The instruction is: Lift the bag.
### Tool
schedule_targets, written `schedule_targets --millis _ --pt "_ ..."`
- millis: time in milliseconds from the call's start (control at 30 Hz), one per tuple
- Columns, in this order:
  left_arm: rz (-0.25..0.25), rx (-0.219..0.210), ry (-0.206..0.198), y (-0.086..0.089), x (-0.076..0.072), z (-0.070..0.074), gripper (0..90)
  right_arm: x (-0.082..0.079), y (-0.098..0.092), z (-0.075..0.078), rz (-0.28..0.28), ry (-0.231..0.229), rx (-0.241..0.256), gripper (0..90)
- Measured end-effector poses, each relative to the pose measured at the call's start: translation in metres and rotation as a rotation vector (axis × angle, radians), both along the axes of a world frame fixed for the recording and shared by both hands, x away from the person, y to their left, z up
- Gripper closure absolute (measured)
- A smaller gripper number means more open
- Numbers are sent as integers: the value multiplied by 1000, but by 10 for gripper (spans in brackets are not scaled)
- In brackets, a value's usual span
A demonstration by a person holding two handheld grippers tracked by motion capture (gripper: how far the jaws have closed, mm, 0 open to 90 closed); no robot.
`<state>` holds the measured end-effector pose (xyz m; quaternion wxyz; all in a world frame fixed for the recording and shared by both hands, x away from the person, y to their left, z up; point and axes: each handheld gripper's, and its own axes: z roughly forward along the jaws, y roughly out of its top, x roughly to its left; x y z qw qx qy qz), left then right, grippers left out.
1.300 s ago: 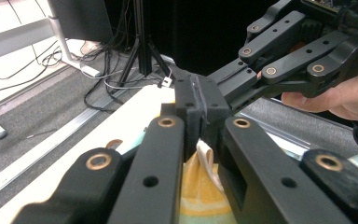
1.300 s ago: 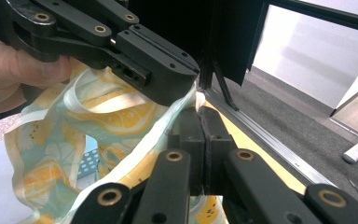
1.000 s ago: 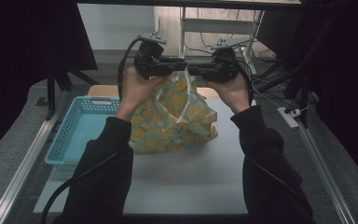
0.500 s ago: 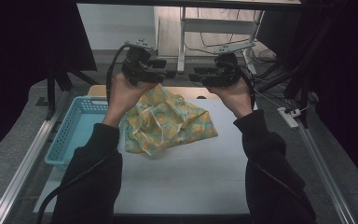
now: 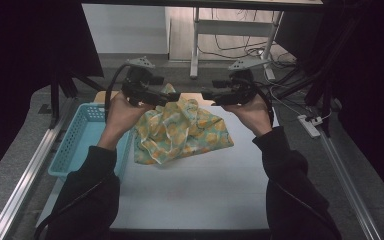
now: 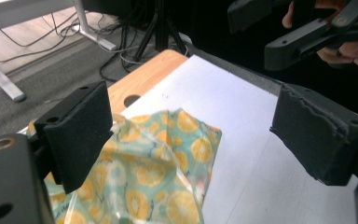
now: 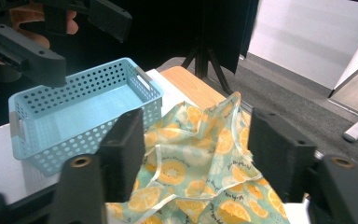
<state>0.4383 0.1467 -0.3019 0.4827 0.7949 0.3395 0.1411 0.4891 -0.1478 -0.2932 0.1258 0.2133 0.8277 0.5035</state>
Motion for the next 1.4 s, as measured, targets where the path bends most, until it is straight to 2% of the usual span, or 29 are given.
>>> schedule_targets --millis 200,433,567,667,900,1167,1400 --pt "9 19 20 7 -8 -19 65 -6 -4 -11 -14 -13 -2 231" --pt "5 -9 47 18 -21 -42 2 -15 -11 -26 -30 -15 11 126" --pt "10 -13 58 25 -31 -53 0 -22 -15 -34 -26 -11 13 110" --pt "15 -17 56 30 -39 -60 0 -27 -17 -41 -30 -17 -10 97" --pt "28 -19 67 42 -61 -78 0 -43 -24 -62 -15 -13 -23 62" --pt "54 15 97 55 -87 -106 0 -61 -41 -92 -18 11 -35 29" --pt "86 25 105 65 -118 -127 0 -82 -58 -119 -54 23 -35 0"
